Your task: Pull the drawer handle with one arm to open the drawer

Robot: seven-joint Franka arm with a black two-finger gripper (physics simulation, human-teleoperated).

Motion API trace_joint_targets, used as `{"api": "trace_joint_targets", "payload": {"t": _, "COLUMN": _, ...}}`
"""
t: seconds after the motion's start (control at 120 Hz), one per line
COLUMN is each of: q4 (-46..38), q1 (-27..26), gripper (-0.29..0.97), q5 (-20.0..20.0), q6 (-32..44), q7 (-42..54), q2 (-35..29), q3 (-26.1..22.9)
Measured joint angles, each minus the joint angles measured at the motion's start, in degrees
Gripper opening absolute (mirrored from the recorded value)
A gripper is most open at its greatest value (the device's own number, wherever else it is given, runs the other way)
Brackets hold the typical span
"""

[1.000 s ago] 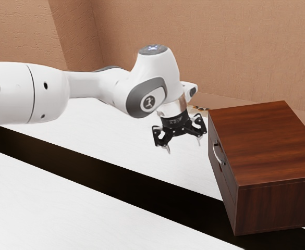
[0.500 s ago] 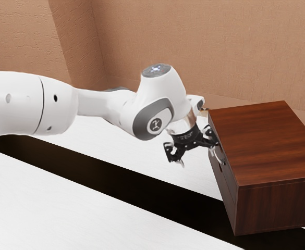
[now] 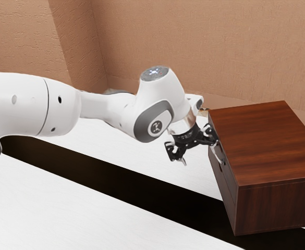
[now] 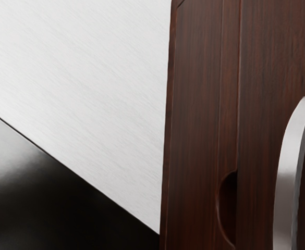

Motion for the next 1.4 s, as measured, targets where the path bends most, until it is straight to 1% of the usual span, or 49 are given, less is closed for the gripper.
{"api": "trace_joint_targets", "payload": {"t": 0.525, "q4": 0.57, "q1": -0.06, "gripper": 0.68, "q5": -0.74, "q6": 1.34, "q7": 1.46, "q2": 1.52, "q3": -0.1}}
{"api": "trace_joint_targets", "payload": {"t": 0.867, "q4": -0.32, "q1": -0.01, "gripper": 0.68, "q5": -1.58, "q6": 1.27, "q7": 1.91, "q2": 1.26, "q3": -0.02}}
{"api": "trace_joint_targets", "payload": {"t": 1.117, "q4": -2.52, "q1": 0.34, "gripper": 0.68, "q5": -1.46, "q6": 0.66, "q7": 2.19, "q2": -0.59, "q3": 0.19}}
{"api": "trace_joint_targets", "payload": {"t": 1.4, "q4": -6.85, "q1": 0.97, "gripper": 0.68, "q5": -1.64, "q6": 0.36, "q7": 2.46, "q2": -3.68, "q3": 0.34}}
